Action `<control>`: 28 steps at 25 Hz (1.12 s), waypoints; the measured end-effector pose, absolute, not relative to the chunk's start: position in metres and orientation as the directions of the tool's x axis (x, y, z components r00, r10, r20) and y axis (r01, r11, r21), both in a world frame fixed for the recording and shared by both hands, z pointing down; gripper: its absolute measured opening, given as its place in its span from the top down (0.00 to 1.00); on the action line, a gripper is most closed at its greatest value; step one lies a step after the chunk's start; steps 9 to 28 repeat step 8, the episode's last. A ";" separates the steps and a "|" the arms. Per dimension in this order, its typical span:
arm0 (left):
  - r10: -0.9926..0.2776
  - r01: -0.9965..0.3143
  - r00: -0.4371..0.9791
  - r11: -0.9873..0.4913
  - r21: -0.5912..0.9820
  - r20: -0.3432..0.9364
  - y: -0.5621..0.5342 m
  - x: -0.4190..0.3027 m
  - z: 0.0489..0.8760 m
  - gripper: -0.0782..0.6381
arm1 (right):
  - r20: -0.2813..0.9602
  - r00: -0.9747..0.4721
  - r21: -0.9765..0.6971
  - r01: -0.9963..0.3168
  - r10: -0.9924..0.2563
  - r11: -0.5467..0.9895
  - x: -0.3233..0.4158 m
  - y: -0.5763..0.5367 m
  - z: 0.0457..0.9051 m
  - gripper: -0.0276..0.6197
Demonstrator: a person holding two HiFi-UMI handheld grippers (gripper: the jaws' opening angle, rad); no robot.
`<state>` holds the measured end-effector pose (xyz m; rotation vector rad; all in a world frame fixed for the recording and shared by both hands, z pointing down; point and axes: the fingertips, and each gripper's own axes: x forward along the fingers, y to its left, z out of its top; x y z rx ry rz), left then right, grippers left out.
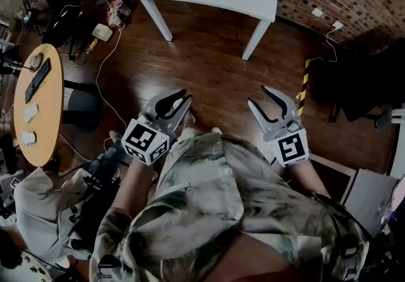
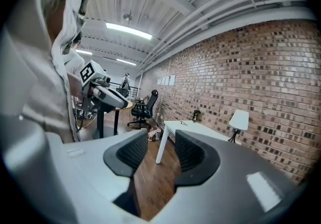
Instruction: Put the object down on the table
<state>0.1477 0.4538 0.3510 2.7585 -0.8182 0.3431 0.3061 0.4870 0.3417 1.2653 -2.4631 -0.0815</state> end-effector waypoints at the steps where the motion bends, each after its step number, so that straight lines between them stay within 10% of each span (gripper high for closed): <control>1: -0.500 -0.557 0.816 -0.814 0.164 0.290 0.451 0.150 0.351 0.78 | 0.295 -0.530 0.215 -0.774 -0.795 0.596 0.308 0.484 0.343 0.68; 28: -0.510 -0.564 0.814 -0.808 0.170 0.278 0.455 0.143 0.358 0.79 | 0.286 -0.533 0.235 -0.766 -0.796 0.598 0.303 0.486 0.346 0.68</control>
